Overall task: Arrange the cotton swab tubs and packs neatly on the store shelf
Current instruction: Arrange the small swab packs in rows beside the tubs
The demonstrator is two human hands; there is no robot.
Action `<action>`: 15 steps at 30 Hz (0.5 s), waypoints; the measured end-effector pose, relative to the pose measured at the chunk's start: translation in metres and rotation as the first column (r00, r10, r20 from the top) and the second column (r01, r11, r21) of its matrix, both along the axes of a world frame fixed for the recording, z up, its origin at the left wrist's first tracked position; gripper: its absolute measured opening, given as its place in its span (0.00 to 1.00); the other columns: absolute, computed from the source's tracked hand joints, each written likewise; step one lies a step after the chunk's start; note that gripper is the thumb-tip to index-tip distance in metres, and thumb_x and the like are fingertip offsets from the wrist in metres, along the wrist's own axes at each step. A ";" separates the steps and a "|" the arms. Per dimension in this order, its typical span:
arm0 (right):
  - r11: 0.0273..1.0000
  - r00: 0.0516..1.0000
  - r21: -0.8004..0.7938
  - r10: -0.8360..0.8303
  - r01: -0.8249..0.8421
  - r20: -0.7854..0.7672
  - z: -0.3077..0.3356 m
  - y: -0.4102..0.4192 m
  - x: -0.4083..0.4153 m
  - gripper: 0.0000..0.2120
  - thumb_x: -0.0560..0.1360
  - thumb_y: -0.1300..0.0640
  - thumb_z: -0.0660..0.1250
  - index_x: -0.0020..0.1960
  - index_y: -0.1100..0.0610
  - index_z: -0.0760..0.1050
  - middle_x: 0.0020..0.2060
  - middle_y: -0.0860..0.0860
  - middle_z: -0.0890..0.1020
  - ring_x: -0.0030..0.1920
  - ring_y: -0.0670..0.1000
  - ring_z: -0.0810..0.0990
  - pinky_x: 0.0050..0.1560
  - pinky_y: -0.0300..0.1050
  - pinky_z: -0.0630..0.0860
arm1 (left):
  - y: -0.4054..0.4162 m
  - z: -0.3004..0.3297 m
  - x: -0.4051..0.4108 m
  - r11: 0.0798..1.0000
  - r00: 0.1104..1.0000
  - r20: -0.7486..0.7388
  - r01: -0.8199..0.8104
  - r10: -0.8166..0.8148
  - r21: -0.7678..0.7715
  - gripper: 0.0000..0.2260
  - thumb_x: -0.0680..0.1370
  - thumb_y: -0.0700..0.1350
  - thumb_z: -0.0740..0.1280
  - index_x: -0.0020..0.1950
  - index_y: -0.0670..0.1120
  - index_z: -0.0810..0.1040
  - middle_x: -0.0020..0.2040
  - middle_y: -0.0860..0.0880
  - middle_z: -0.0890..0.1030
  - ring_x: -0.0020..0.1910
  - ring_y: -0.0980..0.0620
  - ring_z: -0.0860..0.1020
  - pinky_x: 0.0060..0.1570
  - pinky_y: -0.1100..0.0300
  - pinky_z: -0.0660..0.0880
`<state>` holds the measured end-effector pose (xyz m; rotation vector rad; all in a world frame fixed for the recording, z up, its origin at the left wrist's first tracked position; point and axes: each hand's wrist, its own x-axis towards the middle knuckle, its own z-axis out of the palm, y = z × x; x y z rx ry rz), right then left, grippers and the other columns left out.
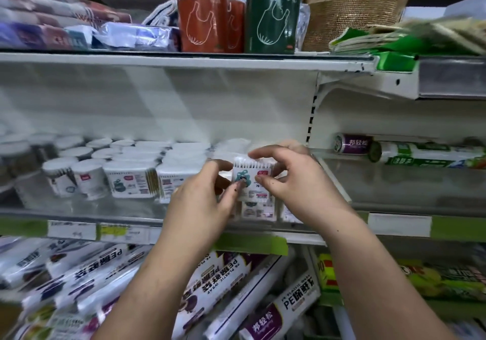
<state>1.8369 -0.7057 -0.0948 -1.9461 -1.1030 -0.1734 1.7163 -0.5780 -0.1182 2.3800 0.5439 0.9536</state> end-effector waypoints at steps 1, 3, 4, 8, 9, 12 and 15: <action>1.000 1.000 -0.017 -0.002 0.003 0.004 -0.001 0.002 -0.002 0.15 0.76 0.55 0.71 0.58 0.38 0.77 0.54 0.37 0.69 0.47 0.39 0.76 0.50 0.36 0.77 | 0.003 -0.002 -0.001 1.000 1.000 -0.013 -0.004 0.004 0.001 0.10 0.77 0.56 0.66 0.57 0.58 0.72 0.45 0.59 0.82 0.46 0.57 0.80 0.47 0.51 0.79; 0.998 1.000 -0.059 -0.016 0.016 0.016 -0.003 0.005 -0.005 0.15 0.76 0.54 0.71 0.58 0.38 0.77 0.53 0.38 0.69 0.46 0.40 0.77 0.49 0.38 0.78 | 0.007 -0.005 -0.001 1.000 0.999 -0.039 -0.005 0.005 -0.001 0.10 0.77 0.56 0.66 0.57 0.58 0.72 0.46 0.58 0.81 0.46 0.56 0.79 0.48 0.51 0.79; 0.996 0.999 -0.086 -0.026 0.027 0.020 -0.004 0.005 -0.006 0.14 0.76 0.53 0.71 0.58 0.38 0.76 0.53 0.38 0.69 0.45 0.40 0.76 0.50 0.38 0.77 | 0.008 -0.006 -0.001 1.000 0.998 -0.055 -0.005 0.004 -0.004 0.10 0.77 0.55 0.66 0.57 0.57 0.72 0.46 0.58 0.81 0.47 0.56 0.79 0.48 0.51 0.79; 0.982 0.997 -0.177 -0.052 0.062 0.058 -0.008 0.005 -0.008 0.14 0.76 0.53 0.70 0.58 0.38 0.75 0.53 0.38 0.68 0.44 0.38 0.75 0.50 0.39 0.75 | 0.011 -0.013 0.003 1.000 0.996 -0.092 -0.005 0.006 0.011 0.08 0.77 0.52 0.67 0.55 0.55 0.75 0.48 0.57 0.80 0.49 0.55 0.78 0.50 0.51 0.78; 0.979 0.996 -0.193 -0.058 0.069 0.065 -0.010 0.004 -0.008 0.14 0.76 0.53 0.70 0.58 0.38 0.75 0.53 0.38 0.68 0.44 0.38 0.75 0.50 0.40 0.75 | 0.012 -0.014 0.004 1.000 0.996 -0.093 -0.001 0.003 0.016 0.08 0.77 0.52 0.67 0.55 0.54 0.76 0.48 0.57 0.80 0.49 0.55 0.78 0.50 0.51 0.78; 0.961 0.991 -0.255 -0.087 0.110 0.099 -0.011 0.001 -0.006 0.14 0.76 0.53 0.69 0.58 0.37 0.74 0.55 0.38 0.68 0.45 0.40 0.75 0.46 0.41 0.76 | 0.010 -0.016 0.007 1.000 0.993 -0.119 0.013 -0.010 0.020 0.08 0.77 0.52 0.67 0.55 0.54 0.78 0.48 0.57 0.81 0.48 0.55 0.79 0.50 0.53 0.78; 0.939 0.984 -0.308 -0.117 0.153 0.132 -0.012 -0.002 -0.004 0.15 0.77 0.53 0.68 0.58 0.37 0.72 0.57 0.40 0.68 0.46 0.43 0.75 0.44 0.42 0.74 | 0.010 -0.020 0.011 0.999 0.990 -0.141 0.034 -0.032 0.014 0.09 0.77 0.50 0.68 0.57 0.55 0.78 0.49 0.57 0.83 0.50 0.56 0.80 0.51 0.56 0.77</action>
